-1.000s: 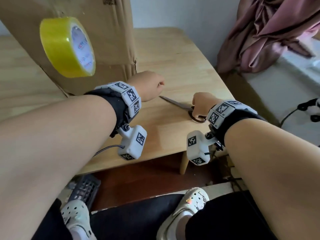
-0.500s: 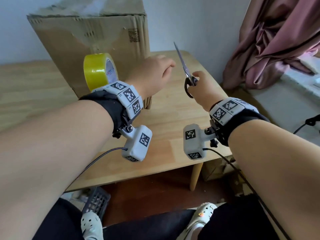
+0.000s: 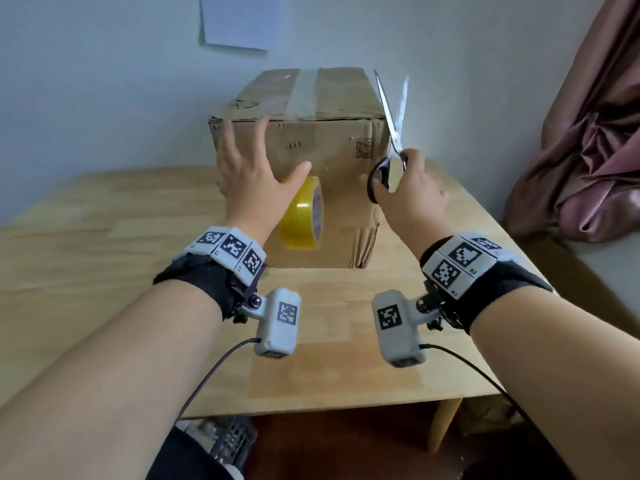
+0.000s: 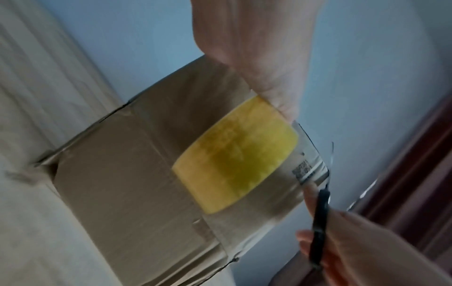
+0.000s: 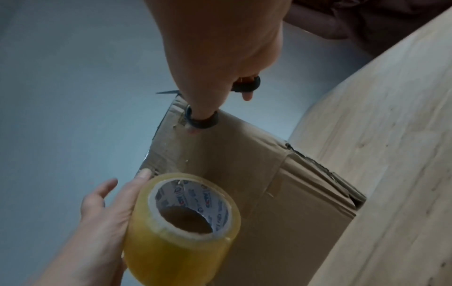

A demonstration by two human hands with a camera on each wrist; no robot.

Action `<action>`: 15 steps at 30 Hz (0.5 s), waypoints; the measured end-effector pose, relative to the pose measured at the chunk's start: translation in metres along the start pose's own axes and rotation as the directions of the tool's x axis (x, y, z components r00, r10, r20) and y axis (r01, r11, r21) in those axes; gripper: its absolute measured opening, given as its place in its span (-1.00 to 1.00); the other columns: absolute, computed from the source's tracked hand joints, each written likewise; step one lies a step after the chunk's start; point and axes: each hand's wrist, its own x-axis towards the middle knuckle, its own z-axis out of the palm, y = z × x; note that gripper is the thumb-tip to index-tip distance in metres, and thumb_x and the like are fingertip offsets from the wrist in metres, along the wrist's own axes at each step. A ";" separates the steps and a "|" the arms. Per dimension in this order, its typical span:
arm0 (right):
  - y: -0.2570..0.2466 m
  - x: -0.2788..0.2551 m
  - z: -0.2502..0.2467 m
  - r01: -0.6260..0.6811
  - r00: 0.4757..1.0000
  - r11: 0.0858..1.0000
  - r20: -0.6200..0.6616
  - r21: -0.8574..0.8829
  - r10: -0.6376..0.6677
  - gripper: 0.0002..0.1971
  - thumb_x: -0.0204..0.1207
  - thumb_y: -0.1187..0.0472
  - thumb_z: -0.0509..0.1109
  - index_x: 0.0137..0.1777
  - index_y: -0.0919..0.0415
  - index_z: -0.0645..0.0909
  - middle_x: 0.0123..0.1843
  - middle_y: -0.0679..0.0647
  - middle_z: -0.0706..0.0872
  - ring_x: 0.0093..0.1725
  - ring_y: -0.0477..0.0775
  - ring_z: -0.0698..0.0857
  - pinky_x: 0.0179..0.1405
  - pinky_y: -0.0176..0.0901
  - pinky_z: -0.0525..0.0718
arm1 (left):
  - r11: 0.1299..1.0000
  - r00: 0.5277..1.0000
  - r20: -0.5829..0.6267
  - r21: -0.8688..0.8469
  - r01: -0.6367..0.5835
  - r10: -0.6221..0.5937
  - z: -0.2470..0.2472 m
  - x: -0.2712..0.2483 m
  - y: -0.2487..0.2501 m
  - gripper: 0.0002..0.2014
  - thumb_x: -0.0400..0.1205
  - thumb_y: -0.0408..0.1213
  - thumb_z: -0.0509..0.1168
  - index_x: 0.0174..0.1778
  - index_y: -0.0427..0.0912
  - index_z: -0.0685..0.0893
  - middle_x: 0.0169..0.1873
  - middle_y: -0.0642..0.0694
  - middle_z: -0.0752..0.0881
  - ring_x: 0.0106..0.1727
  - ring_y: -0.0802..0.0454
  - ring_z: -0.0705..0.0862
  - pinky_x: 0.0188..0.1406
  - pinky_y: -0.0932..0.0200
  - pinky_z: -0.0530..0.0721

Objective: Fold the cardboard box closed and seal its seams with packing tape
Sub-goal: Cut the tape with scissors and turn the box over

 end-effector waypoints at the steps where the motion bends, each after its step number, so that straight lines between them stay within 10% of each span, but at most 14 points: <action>1: 0.000 0.002 0.006 -0.017 0.999 0.998 0.030 0.059 0.015 -0.47 0.56 -0.10 0.32 0.42 0.12 0.31 0.05 0.06 0.62 0.12 0.27 0.62 0.20 0.05 0.41 | 0.996 0.999 0.028 -0.088 0.031 -0.028 0.003 0.002 -0.004 -0.23 0.50 0.24 0.29 0.59 0.14 0.17 0.64 -0.30 -0.12 0.65 -0.27 -0.11 0.59 -0.29 0.03; 7: 0.001 0.022 0.048 -0.067 0.989 0.978 0.145 0.196 0.038 -0.41 0.51 -0.08 0.42 0.42 0.12 0.27 0.03 0.06 0.61 0.10 0.25 0.66 0.17 0.19 0.59 | 0.979 0.995 0.082 -0.194 0.069 -0.054 0.015 0.016 -0.020 -0.31 0.51 0.15 0.36 0.55 0.14 0.29 0.65 -0.21 -0.23 0.66 -0.17 -0.18 0.63 -0.16 -0.04; 11: -0.011 0.034 0.043 0.154 0.978 0.972 -0.168 0.175 -0.125 -0.48 0.49 0.00 0.43 0.40 0.10 0.39 0.13 0.03 0.59 0.16 0.12 0.54 0.19 0.04 0.49 | 0.933 0.983 0.094 -0.312 0.179 -0.157 0.007 0.026 -0.029 -0.48 0.54 0.00 0.38 0.41 0.05 0.42 0.47 -0.12 0.18 0.47 -0.07 0.32 0.49 0.08 0.33; 15: -0.035 0.031 0.020 0.273 0.911 0.883 0.193 0.382 -0.365 -0.71 0.51 0.26 0.45 0.17 0.05 0.49 -0.24 -0.18 0.49 -0.28 -0.23 0.52 -0.20 -0.26 0.50 | 0.788 0.924 0.248 -0.486 0.379 -0.291 0.007 0.030 -0.030 -0.60 0.58 -0.05 0.36 0.27 -0.06 0.43 0.00 0.01 0.56 -0.05 0.15 0.58 -0.13 0.30 0.49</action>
